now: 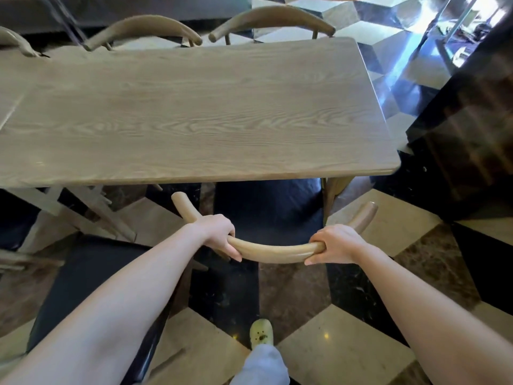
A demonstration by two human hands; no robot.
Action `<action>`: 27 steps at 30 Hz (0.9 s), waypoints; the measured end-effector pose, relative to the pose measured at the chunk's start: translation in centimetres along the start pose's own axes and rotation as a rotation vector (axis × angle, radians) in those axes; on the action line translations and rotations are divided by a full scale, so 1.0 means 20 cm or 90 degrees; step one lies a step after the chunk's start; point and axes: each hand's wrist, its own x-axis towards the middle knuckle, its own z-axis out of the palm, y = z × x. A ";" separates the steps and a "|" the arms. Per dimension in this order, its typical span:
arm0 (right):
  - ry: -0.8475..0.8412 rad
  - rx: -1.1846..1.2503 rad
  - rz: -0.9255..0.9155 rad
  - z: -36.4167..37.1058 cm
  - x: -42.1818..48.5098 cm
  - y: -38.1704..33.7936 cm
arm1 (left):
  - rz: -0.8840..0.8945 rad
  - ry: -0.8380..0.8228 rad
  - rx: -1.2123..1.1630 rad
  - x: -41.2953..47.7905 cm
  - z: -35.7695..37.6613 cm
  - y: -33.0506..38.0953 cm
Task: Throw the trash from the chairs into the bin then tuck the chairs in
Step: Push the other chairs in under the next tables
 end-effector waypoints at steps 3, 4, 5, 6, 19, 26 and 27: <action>-0.008 -0.003 0.009 -0.01 0.02 0.00 | 0.010 -0.013 0.013 0.02 -0.02 -0.01; -0.010 -0.005 0.012 -0.02 0.03 0.00 | 0.012 -0.015 0.015 0.02 -0.02 -0.01; -0.011 -0.006 0.014 -0.02 0.03 0.00 | 0.014 -0.017 0.015 0.02 -0.02 -0.01; -0.013 -0.006 0.017 -0.02 0.03 -0.01 | 0.017 -0.018 0.012 0.02 -0.02 -0.02; 0.039 -0.013 0.062 0.06 0.02 -0.09 | 0.007 -0.028 -0.008 0.02 0.02 -0.05; 0.030 -0.021 0.070 0.06 0.00 -0.10 | 0.019 -0.036 -0.021 0.02 0.04 -0.04; 0.026 -0.017 0.070 0.06 0.00 -0.10 | 0.021 -0.034 -0.025 0.02 0.04 -0.04</action>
